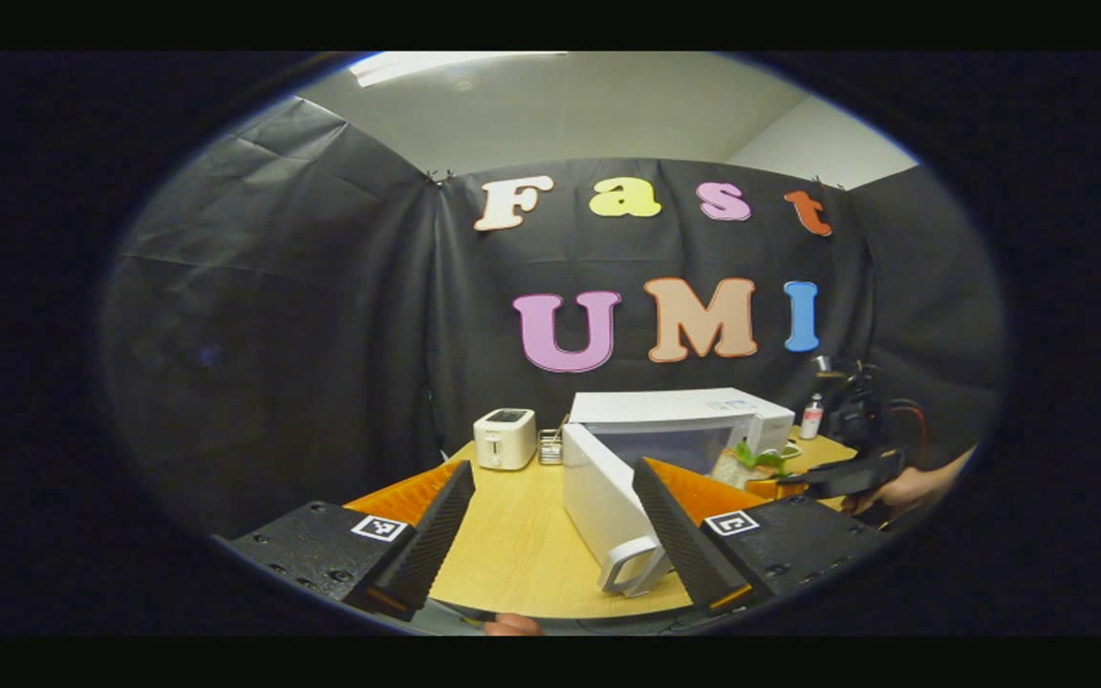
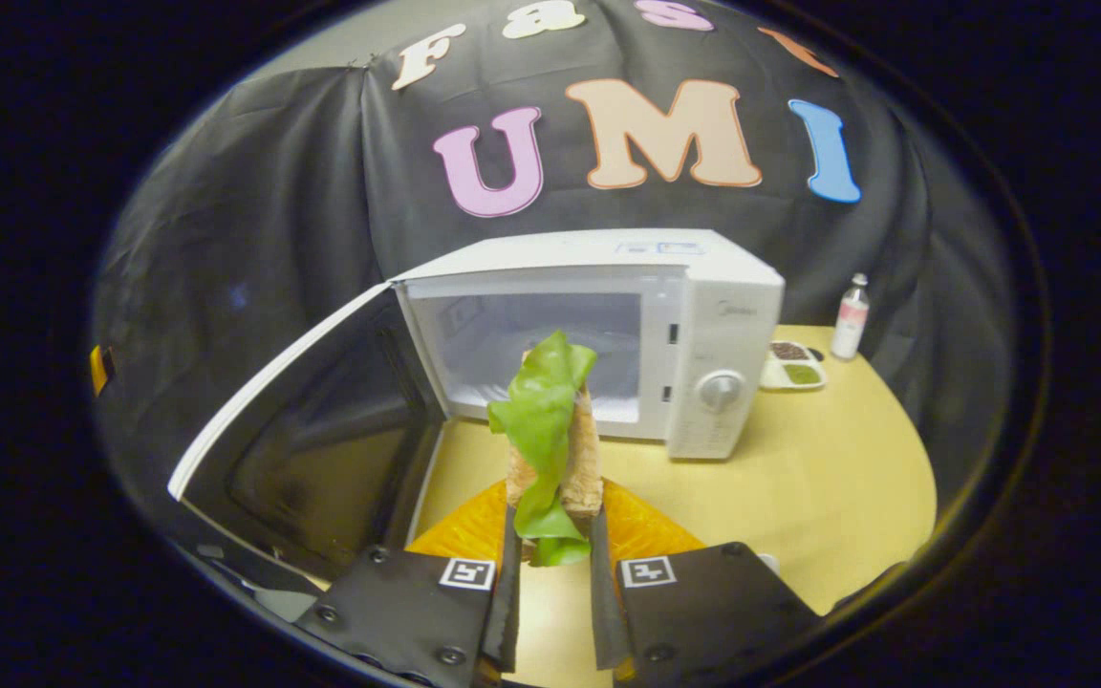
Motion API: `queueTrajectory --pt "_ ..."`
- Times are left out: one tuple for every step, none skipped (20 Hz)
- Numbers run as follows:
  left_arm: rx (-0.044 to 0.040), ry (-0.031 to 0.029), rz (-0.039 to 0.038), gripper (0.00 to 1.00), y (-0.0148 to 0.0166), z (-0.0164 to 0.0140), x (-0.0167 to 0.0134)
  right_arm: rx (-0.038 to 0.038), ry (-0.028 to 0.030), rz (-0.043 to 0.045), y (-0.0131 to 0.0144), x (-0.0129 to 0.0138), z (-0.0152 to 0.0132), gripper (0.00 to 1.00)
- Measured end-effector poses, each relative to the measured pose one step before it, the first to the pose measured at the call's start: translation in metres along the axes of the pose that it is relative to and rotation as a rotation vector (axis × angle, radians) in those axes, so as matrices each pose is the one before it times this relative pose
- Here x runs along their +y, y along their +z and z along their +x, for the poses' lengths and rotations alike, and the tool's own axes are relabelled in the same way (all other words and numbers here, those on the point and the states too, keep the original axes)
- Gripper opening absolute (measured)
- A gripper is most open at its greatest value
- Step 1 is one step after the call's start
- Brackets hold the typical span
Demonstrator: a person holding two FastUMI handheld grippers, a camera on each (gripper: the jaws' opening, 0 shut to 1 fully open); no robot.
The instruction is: Open the microwave oven with the left hand, put the food in, and close the microwave oven.
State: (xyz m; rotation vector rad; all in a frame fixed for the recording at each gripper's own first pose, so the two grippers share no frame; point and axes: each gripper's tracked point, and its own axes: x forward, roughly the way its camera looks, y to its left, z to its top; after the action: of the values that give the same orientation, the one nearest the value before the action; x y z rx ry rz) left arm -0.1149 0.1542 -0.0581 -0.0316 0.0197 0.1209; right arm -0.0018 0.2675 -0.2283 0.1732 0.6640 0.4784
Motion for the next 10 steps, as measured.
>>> queueTrajectory --pt "-0.01052 0.00878 0.01084 0.97 0.00721 0.00007 0.00077 0.00296 0.01125 0.03819 0.00058 0.00917 0.01439 0.34" --pt "-0.00213 0.00886 0.00769 1.00 0.00469 0.00068 0.00155 0.00186 0.00418 0.03887 0.00075 0.00837 0.01398 0.34" --pt "0.00130 0.00602 0.00367 1.00 0.00142 -0.00031 0.00156 0.00097 0.00075 0.04108 0.00104 0.00665 0.01478 0.34" --pt "0.00078 0.00266 -0.00592 1.00 0.00329 -0.00168 0.00080 0.00140 -0.00068 0.03936 -0.00026 0.00420 0.01334 0.34" --pt "0.00273 0.01006 -0.00665 1.00 0.00226 -0.00179 0.00185 -0.00299 -0.00128 0.03746 0.00092 0.00573 0.01199 0.34" --pt "0.00127 0.01136 -0.01148 1.00 0.00164 -0.00311 0.00295 -0.00588 -0.00094 0.03290 0.00254 0.00519 0.01155 0.34" --pt "0.00525 0.01399 -0.00884 1.00 -0.00032 -0.00346 0.00305 -0.00726 -0.00127 0.02839 0.00413 0.00473 0.01173 0.34" --pt "0.00491 0.01816 -0.00510 0.97 -0.00031 -0.00398 0.00467 -0.00487 -0.00402 0.02956 0.00133 0.00406 0.00973 0.27" --pt "0.00712 0.01704 0.00107 0.96 -0.00041 -0.00416 0.00549 -0.00273 -0.00098 0.03356 0.00255 0.00277 0.01026 0.27" --pt "0.00820 0.01676 0.00516 1.00 -0.00197 -0.00389 0.00413 -0.00484 -0.00283 0.03674 0.00023 -0.00081 0.00882 0.27"
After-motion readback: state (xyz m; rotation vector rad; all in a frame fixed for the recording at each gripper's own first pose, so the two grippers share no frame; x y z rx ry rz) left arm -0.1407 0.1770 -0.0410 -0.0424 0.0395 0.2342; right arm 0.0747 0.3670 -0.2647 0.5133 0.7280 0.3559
